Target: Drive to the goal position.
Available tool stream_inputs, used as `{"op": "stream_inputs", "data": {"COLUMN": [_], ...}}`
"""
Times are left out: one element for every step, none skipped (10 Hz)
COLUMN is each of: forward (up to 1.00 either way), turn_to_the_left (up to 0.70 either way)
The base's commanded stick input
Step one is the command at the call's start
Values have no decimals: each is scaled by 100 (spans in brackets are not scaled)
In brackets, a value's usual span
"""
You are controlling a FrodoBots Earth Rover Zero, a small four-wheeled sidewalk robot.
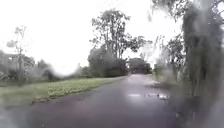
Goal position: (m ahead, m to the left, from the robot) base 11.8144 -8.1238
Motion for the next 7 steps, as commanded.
{"op": "stream_inputs", "data": {"forward": [85,85,85,85,85,85,85], "turn_to_the_left": [31,34,34,34,23,4,0]}}
